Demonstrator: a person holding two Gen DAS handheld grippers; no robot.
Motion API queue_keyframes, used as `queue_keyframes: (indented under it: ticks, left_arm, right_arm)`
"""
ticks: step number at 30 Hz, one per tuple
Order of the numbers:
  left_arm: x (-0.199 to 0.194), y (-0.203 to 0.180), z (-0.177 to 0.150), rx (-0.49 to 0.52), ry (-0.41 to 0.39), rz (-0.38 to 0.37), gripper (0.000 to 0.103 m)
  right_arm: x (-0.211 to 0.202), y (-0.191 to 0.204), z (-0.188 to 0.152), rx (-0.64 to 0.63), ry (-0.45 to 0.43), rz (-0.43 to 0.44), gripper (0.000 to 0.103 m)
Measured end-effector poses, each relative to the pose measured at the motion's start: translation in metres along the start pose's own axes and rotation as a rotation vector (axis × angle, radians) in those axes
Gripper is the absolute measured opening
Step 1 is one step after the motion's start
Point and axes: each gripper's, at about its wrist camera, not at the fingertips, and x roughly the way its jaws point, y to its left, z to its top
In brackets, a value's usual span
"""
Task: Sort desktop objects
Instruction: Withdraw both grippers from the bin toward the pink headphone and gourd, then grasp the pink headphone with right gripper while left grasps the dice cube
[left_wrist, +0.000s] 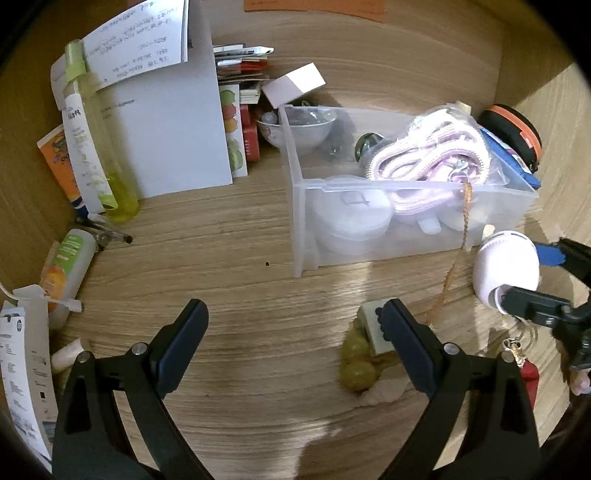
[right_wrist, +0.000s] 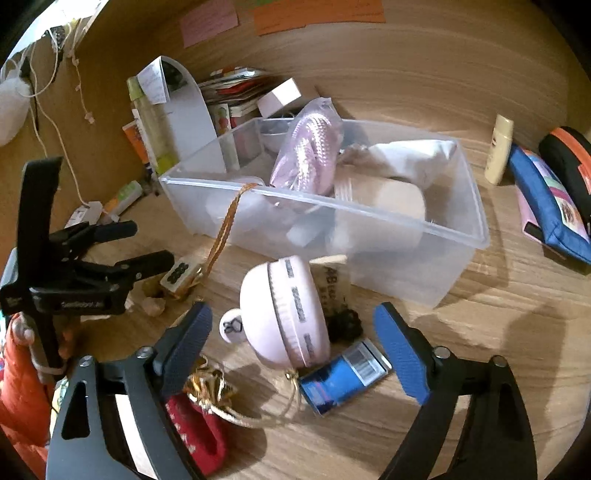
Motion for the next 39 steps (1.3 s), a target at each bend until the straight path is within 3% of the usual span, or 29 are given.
queue_keyframes:
  ticks: [1,5,12,19,23,28,39]
  left_arm:
    - [0.000,0.000,0.001,0.001,0.002,-0.003,0.096]
    - [0.000,-0.008,0.001,0.023,0.000,0.003,0.096]
    - [0.003,-0.027,0.002,0.080,-0.001,0.003,0.095]
    - [0.017,-0.027,0.002,0.068,0.069,-0.043,0.041]
    - [0.017,-0.022,0.001,0.043,0.071,-0.053,0.024]
    - [0.015,-0.020,0.000,0.030,0.060,-0.041,0.024]
    - [-0.008,-0.012,-0.006,-0.044,-0.019,-0.062,0.024]
  right_arm:
    - [0.002,0.002,0.000,-0.007,0.007,0.012,0.065]
    - [0.002,0.009,-0.003,-0.038,-0.006,0.011,0.040]
    - [-0.002,0.002,-0.008,0.000,-0.017,0.064,0.040]
    - [-0.004,0.000,-0.008,0.019,-0.034,0.091,0.038]
    - [-0.007,-0.004,-0.006,0.040,-0.046,0.111,0.037]
    - [-0.023,-0.010,-0.003,0.074,-0.084,0.162,0.037]
    - [-0.065,-0.026,0.010,0.109,-0.169,0.161,0.037]
